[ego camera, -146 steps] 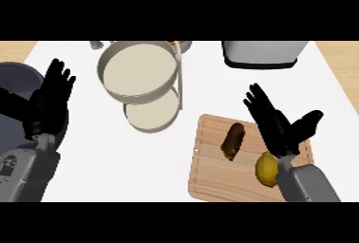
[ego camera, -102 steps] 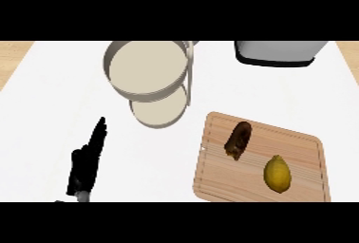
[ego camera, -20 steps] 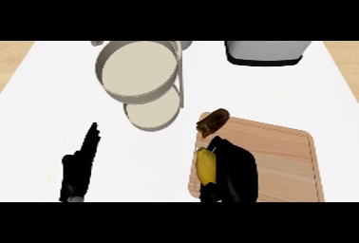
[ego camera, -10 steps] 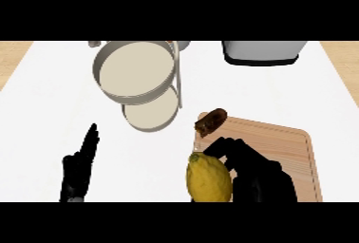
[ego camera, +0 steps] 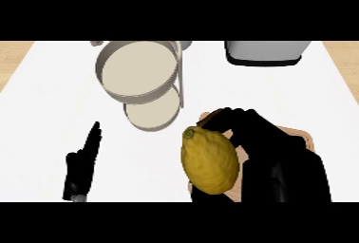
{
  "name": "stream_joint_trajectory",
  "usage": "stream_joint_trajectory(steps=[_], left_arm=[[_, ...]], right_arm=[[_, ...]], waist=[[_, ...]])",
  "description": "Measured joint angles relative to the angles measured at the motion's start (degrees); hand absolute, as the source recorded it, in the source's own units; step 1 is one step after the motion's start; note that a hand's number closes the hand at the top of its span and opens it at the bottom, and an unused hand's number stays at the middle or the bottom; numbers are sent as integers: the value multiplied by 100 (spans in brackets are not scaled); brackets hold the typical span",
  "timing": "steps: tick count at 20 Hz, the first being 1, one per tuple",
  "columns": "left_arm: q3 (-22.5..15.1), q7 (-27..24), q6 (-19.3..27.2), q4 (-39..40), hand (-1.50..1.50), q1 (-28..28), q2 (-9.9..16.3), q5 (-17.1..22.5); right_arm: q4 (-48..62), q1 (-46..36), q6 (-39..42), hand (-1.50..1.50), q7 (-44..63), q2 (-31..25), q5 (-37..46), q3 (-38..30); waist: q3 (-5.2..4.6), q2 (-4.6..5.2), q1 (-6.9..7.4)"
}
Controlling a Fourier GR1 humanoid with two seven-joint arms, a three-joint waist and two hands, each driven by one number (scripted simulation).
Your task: Pick the lemon from the cutting board and place it in the tiered basket
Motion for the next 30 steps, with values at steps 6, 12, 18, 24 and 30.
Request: stream_joint_trajectory(steps=[6, 12, 18, 24, 30], left_arm=[[-31, 20, -43, -66, 0, 40, -5, -20], [-5, 9, -57, 6, 0, -54, -34, -45], [23, 30, -89, 44, 0, -118, -60, -69], [77, 8, -192, 88, 0, -158, -45, -57], [69, -97, -124, 97, 0, -128, -139, -149]], right_arm=[[838, -996, 70, 150, 21, 7, -482, -758], [2054, -2072, 18, 150, -47, 19, -996, -1529], [3496, -2772, -289, 150, -251, 36, -1429, -1754], [4958, -3262, -769, 150, -482, 45, -1715, -1715], [5958, -3308, -1455, 150, -657, 48, -1866, -1610]], waist=[[-3, 10, 80], [1, 30, 124], [8, 51, 136], [12, 67, 165], [16, 68, 156]])
